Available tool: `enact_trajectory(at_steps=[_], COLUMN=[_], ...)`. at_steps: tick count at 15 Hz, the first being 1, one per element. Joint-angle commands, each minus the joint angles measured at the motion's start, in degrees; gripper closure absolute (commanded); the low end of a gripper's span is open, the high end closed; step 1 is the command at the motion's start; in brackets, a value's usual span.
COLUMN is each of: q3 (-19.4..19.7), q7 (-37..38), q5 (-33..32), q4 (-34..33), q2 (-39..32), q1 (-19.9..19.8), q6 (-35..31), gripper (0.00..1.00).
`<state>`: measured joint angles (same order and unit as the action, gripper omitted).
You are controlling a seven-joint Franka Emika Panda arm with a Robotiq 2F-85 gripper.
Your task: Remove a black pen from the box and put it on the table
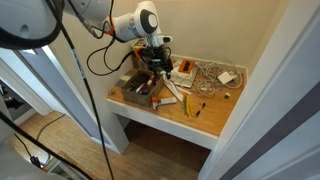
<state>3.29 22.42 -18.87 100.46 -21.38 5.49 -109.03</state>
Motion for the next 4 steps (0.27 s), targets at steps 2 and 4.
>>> enact_trajectory(at_steps=[2,4], q3=[-0.50,-0.56], q7=[-0.07,-0.07], q5=[0.03,0.03], q4=[0.02,0.18], q2=[0.46,0.46], q1=[0.28,0.39], q6=[1.17,1.28], gripper=[0.00,0.00])
